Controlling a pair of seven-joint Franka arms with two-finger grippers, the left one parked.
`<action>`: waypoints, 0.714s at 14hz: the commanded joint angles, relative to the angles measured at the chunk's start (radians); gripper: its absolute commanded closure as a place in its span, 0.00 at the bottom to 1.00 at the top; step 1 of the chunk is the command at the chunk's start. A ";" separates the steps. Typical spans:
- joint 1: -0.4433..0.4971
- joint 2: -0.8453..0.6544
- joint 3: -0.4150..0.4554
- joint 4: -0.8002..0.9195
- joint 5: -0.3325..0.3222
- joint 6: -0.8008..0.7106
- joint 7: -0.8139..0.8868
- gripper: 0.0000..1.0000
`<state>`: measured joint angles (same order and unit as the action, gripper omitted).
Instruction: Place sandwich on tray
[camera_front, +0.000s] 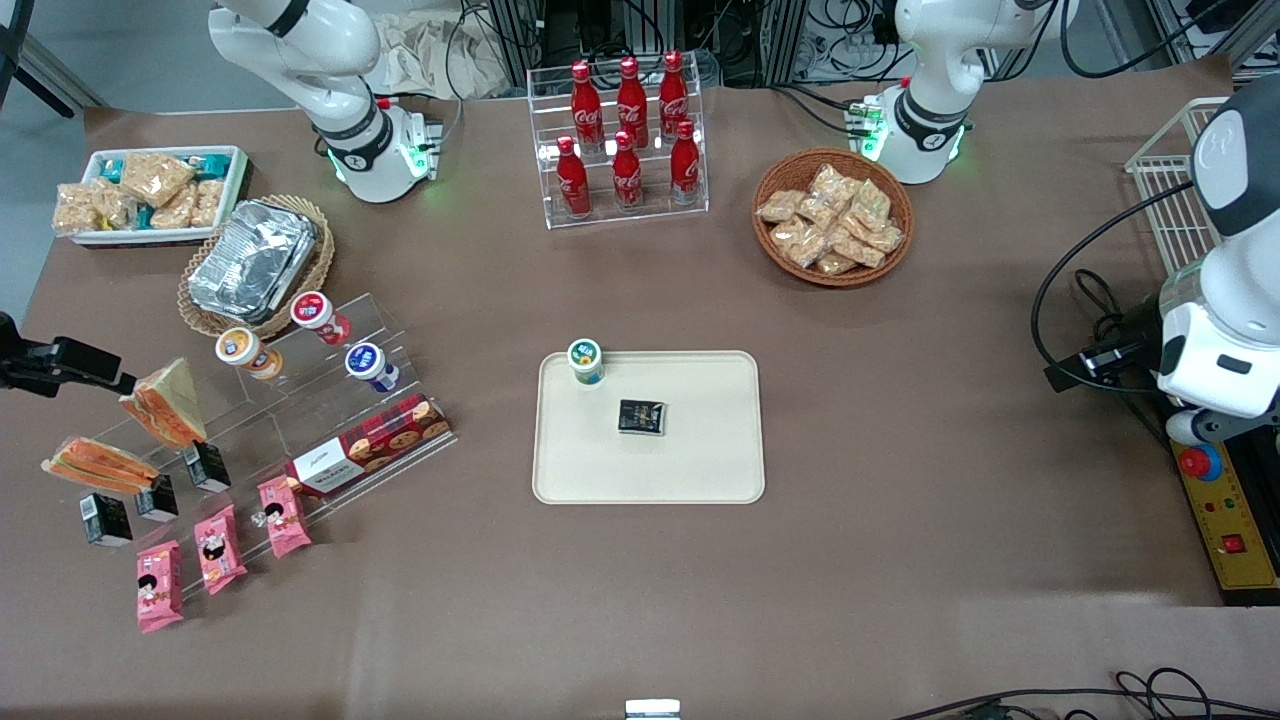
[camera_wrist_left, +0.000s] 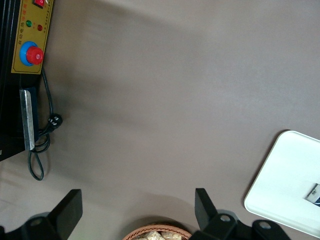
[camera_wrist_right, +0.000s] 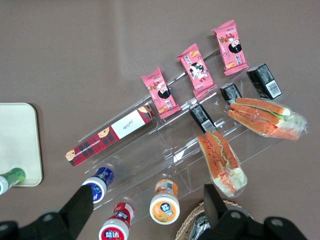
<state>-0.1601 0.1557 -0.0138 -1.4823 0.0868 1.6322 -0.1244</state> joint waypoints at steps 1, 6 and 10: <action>-0.006 -0.002 -0.003 0.004 -0.007 -0.003 -0.001 0.01; -0.006 0.001 -0.003 0.002 -0.010 -0.006 0.005 0.01; -0.006 0.002 -0.003 0.002 -0.012 -0.008 0.005 0.01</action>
<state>-0.1603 0.1579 -0.0204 -1.4839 0.0868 1.6315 -0.1232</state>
